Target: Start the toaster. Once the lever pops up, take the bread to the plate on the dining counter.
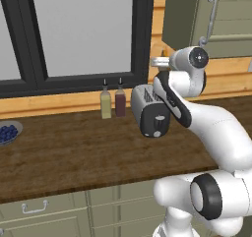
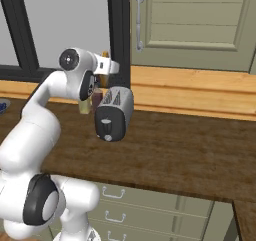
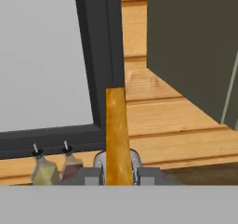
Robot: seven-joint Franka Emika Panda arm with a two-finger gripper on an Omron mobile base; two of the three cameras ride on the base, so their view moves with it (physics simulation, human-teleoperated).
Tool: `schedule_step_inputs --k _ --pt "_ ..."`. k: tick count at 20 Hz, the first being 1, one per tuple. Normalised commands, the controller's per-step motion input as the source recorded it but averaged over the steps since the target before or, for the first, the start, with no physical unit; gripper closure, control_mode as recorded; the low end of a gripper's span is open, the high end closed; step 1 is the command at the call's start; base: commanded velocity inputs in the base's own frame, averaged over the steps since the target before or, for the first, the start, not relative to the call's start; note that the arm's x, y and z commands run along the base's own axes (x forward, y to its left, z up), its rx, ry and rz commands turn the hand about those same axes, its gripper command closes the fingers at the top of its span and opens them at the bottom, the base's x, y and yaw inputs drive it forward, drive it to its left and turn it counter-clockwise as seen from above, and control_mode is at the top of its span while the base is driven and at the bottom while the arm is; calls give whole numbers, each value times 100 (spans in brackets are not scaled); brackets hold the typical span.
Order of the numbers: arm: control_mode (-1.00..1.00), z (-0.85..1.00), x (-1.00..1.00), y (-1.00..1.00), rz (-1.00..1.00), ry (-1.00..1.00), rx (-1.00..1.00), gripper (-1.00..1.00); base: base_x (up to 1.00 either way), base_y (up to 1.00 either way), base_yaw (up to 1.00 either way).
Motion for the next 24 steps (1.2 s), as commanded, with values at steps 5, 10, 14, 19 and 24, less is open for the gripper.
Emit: schedule_step_inputs --k 5,10,14,19,24 --pt "-100 7 -10 9 1 9 0 100 0 0 0" --pt "-100 0 0 0 0 0 0 100 0 0 0" --pt "-100 0 0 0 0 0 0 100 0 0 0" --pt "-100 0 0 0 0 0 0 100 0 0 0" --pt "100 -1 0 0 0 2 0 100 -11 0 0"
